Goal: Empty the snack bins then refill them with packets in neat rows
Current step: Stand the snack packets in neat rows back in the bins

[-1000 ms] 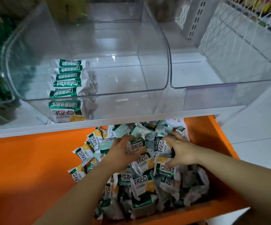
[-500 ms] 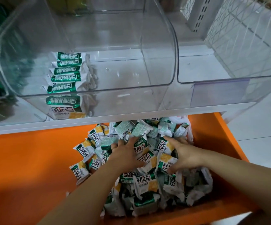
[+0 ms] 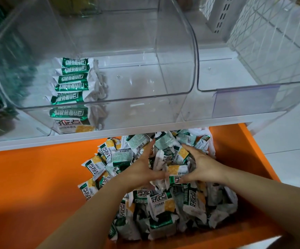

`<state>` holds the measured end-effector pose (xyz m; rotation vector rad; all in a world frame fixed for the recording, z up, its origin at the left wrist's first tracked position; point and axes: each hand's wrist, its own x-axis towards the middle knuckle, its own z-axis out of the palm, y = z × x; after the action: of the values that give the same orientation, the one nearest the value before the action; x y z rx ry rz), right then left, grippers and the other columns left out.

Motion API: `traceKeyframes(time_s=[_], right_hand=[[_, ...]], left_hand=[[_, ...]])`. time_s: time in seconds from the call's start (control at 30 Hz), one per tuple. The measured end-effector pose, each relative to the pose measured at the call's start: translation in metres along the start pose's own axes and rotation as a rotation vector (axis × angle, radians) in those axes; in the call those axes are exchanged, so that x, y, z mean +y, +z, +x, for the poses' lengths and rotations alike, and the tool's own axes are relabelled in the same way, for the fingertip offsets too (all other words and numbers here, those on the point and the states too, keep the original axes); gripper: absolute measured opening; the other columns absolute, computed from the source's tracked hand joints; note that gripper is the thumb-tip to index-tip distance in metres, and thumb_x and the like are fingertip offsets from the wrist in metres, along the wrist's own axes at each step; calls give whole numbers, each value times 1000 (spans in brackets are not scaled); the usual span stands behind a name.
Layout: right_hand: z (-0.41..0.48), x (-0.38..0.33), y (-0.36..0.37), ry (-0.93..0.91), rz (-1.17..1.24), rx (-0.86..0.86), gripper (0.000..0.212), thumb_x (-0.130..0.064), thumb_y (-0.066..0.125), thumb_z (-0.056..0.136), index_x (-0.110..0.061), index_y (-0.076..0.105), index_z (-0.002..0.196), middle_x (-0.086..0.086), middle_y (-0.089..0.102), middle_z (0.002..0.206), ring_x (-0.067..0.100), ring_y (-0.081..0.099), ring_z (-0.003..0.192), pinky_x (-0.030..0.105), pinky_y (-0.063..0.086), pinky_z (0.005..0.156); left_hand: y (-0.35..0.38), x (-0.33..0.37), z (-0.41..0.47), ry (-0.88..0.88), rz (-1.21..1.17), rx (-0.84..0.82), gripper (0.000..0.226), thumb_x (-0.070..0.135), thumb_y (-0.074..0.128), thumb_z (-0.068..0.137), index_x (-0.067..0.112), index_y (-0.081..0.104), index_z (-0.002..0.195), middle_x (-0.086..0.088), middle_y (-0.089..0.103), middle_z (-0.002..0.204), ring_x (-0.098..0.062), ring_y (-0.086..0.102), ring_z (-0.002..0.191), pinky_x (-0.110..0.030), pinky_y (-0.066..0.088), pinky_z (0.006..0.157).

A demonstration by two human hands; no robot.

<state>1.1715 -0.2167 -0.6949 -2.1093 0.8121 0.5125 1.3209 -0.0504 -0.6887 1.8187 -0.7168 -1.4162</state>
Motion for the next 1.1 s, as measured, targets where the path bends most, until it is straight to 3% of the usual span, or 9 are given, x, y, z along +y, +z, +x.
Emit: traceKeyframes(time_s=[0.1, 0.2, 0.33, 0.5, 0.67, 0.83, 0.93, 1.03, 1.1], right_hand=[[1, 3, -1, 28, 10, -46, 119, -44, 87, 59, -44, 8, 148, -2, 15, 158, 18, 24, 142, 33, 28, 114], [1, 1, 1, 34, 7, -74, 107, -44, 86, 62, -45, 19, 146, -2, 21, 156, 18, 31, 137, 29, 34, 109], [-1, -6, 6, 62, 4, -64, 98, -46, 83, 66, -45, 23, 144, -1, 26, 152, 21, 35, 133, 22, 33, 97], [0, -19, 6, 79, 55, -93, 102, -41, 83, 68, -42, 18, 147, -1, 22, 156, 20, 31, 137, 21, 31, 96], [-10, -24, 12, 66, 104, -48, 96, -38, 84, 68, -34, 28, 145, 0, 29, 151, 18, 37, 130, 22, 36, 94], [-23, -27, 10, 4, 130, 5, 89, -37, 87, 63, -32, 38, 138, -4, 42, 140, 12, 47, 117, 24, 43, 92], [-34, -33, 1, -49, 137, 33, 89, -34, 87, 64, -32, 38, 138, -4, 39, 143, 9, 45, 118, 22, 40, 94], [-52, -41, -12, -92, 92, 44, 87, -35, 86, 65, -34, 37, 137, -3, 34, 147, 4, 44, 103, 20, 36, 90], [-68, -49, -21, -107, 28, 60, 87, -38, 85, 66, -35, 35, 137, -2, 32, 147, 10, 44, 109, 20, 34, 91]], left_hand=[[1, 3, -2, 1, -275, -7, 92, 19, 76, 80, 60, 20, 140, 8, 19, 155, -21, 51, 113, -52, 58, 76], [6, 6, -5, -41, -326, -42, 62, 27, 69, 85, 56, 38, 131, 9, 11, 158, -26, 40, 125, -52, 57, 80], [13, 7, -7, -72, -313, 13, 37, 33, 56, 94, 52, 44, 123, 3, 17, 157, -26, 39, 128, -46, 59, 76], [16, 2, -3, -54, -222, 55, 47, 27, 52, 97, 43, 37, 140, -2, 39, 146, -28, 55, 116, -46, 60, 72], [15, -6, -2, -48, -150, 42, 57, 16, 63, 91, 35, 40, 140, -5, 66, 107, -33, 69, 90, -52, 58, 70], [17, -2, -10, -14, -149, 56, 59, 13, 67, 88, 35, 43, 137, -4, 67, 101, -37, 68, 87, -52, 58, 68], [18, 4, -18, 24, -182, 89, 57, 14, 69, 87, 37, 46, 133, -14, 68, 105, -42, 67, 91, -57, 56, 74], [23, 16, -32, 77, -231, 116, 51, 11, 68, 87, 43, 52, 123, -22, 67, 101, -43, 66, 87, -59, 55, 76], [27, 25, -45, 106, -244, 124, 49, 11, 68, 87, 46, 54, 118, -19, 66, 98, -45, 65, 89, -59, 54, 78]])
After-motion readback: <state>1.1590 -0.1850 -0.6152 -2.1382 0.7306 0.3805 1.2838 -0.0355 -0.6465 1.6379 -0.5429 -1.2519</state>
